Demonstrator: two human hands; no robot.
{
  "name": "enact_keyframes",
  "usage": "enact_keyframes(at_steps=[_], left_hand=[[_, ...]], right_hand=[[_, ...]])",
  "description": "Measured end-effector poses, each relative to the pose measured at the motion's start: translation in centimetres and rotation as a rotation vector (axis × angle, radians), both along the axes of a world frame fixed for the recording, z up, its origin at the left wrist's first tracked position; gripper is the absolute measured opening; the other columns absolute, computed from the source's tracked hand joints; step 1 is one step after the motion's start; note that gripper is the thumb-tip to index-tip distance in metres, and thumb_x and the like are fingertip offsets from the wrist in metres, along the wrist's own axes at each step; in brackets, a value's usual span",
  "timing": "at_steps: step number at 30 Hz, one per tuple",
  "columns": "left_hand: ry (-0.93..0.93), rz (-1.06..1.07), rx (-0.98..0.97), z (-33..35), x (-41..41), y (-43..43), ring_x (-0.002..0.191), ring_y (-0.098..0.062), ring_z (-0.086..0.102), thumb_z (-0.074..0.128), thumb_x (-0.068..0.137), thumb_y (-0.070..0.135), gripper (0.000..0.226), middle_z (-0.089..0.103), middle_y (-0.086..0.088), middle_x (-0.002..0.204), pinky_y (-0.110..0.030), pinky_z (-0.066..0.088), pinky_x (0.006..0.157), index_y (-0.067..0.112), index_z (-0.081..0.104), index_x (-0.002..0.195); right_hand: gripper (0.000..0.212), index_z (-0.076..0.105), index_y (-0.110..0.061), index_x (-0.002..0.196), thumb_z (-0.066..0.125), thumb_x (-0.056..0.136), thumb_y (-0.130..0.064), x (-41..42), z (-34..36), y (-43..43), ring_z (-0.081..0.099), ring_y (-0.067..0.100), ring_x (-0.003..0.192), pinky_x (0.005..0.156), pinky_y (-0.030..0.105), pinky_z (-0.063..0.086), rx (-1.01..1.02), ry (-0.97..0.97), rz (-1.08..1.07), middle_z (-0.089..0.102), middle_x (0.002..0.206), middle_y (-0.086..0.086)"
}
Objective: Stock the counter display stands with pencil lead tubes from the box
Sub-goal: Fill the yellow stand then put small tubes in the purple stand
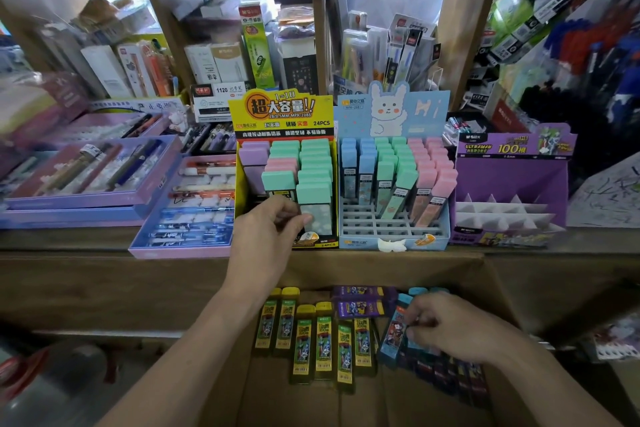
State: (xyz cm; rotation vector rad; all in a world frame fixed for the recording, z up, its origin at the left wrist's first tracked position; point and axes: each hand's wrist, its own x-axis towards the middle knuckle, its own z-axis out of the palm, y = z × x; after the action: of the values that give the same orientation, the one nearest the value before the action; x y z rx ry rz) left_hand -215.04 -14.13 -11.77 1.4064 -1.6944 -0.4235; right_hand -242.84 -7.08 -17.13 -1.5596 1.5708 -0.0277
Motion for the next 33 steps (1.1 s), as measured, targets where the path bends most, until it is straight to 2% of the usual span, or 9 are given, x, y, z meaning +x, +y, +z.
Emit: enact_keyframes(at_steps=[4, 8, 11, 16, 20, 22, 26, 30, 33], left_hand=[[-0.019, 0.006, 0.024, 0.1, 0.0, 0.2, 0.084, 0.011, 0.064, 0.074, 0.089, 0.029, 0.012, 0.066, 0.022, 0.081, -0.008, 0.053, 0.071, 0.022, 0.07, 0.097], [-0.022, 0.037, -0.127, 0.6, -0.7, 2.2, 0.1, 0.003, 0.057, 0.068, 0.094, 0.028, 0.028, 0.055, 0.015, 0.107, -0.011, 0.046, 0.088, 0.023, 0.06, 0.121], [-0.052, -0.057, -0.168, 0.4, -1.8, 4.9, 0.103, 0.003, 0.056, 0.063, 0.095, 0.025, 0.022, 0.053, 0.017, 0.106, -0.006, 0.043, 0.087, 0.027, 0.059, 0.116], [-0.082, -0.255, 0.361, -2.6, -4.6, 7.6, 0.101, 0.018, 0.051, 0.066, 0.094, 0.029, 0.023, 0.059, 0.026, 0.102, 0.0, 0.045, 0.075, 0.041, 0.059, 0.112], [-0.106, -0.345, 0.663, -4.9, -6.8, 7.9, 0.091, 0.009, 0.057, 0.064, 0.093, 0.033, 0.019, 0.062, 0.025, 0.102, -0.012, 0.046, 0.075, 0.044, 0.058, 0.107], [-0.112, -0.363, 0.745, -5.8, -7.7, 7.7, 0.084, 0.005, 0.062, 0.063, 0.091, 0.031, 0.016, 0.067, 0.022, 0.096, -0.022, 0.056, 0.073, 0.045, 0.058, 0.097], [-0.059, -0.352, 0.842, -7.1, -8.7, 7.6, 0.084, 0.003, 0.064, 0.062, 0.091, 0.027, 0.02, 0.068, 0.02, 0.093, -0.019, 0.052, 0.065, 0.04, 0.064, 0.106], [0.058, -0.322, 0.892, -7.8, -9.3, 7.6, 0.089, 0.002, 0.066, 0.063, 0.091, 0.026, 0.018, 0.071, 0.018, 0.095, -0.023, 0.058, 0.075, 0.041, 0.065, 0.1], [0.132, -0.318, 0.913, -8.2, -9.5, 7.8, 0.086, -0.003, 0.069, 0.063, 0.091, 0.025, 0.02, 0.074, 0.012, 0.095, -0.025, 0.059, 0.072, 0.038, 0.066, 0.107]], right_hand=[[0.011, 0.066, -0.026, 0.11, 0.066, 0.099, -0.026, 0.2, 0.3, 0.0, 0.066, 0.003, 0.071, 0.065, 0.021, 0.051, -0.029, 0.003, -0.017, 0.072, 0.082, -0.004], [0.013, 0.065, -0.023, 0.112, 0.063, 0.101, -0.02, 0.2, 0.6, 0.2, 0.069, 0.012, 0.082, 0.073, 0.027, 0.056, -0.079, -0.037, -0.135, 0.073, 0.094, 0.0], [0.018, 0.063, -0.022, 0.12, 0.058, 0.103, -0.021, 0.0, 1.2, 0.6, 0.066, 0.009, 0.095, 0.084, 0.028, 0.057, -0.159, -0.019, -0.249, 0.068, 0.112, -0.005], [0.031, 0.057, -0.025, 0.134, 0.046, 0.105, -0.022, -0.5, 2.2, 1.9, 0.064, 0.009, 0.095, 0.081, 0.032, 0.056, -0.201, 0.145, -0.371, 0.065, 0.116, -0.007], [0.021, 0.061, -0.028, 0.11, 0.043, 0.104, -0.018, 0.1, 1.9, 3.2, 0.066, 0.007, 0.091, 0.071, 0.03, 0.054, -0.075, 0.073, -0.452, 0.069, 0.101, -0.008], [0.02, 0.06, -0.03, 0.109, 0.045, 0.105, -0.017, 0.6, 1.7, 3.4, 0.066, 0.008, 0.094, 0.068, 0.025, 0.049, -0.012, -0.005, -0.504, 0.07, 0.104, -0.008], [0.022, 0.055, -0.024, 0.121, 0.046, 0.104, -0.013, 1.0, 1.2, 2.8, 0.066, 0.015, 0.1, 0.07, 0.028, 0.05, 0.028, -0.046, -0.585, 0.063, 0.119, 0.002], [0.033, 0.053, -0.023, 0.128, 0.049, 0.099, -0.008, 1.5, 0.6, 2.0, 0.062, 0.02, 0.108, 0.095, 0.038, 0.055, -0.001, -0.055, -0.591, 0.056, 0.128, 0.005], [0.035, 0.053, -0.029, 0.126, 0.058, 0.096, -0.011, 2.3, 0.3, 2.2, 0.058, 0.015, 0.111, 0.095, 0.031, 0.047, -0.043, -0.09, -0.587, 0.056, 0.129, 0.0]])
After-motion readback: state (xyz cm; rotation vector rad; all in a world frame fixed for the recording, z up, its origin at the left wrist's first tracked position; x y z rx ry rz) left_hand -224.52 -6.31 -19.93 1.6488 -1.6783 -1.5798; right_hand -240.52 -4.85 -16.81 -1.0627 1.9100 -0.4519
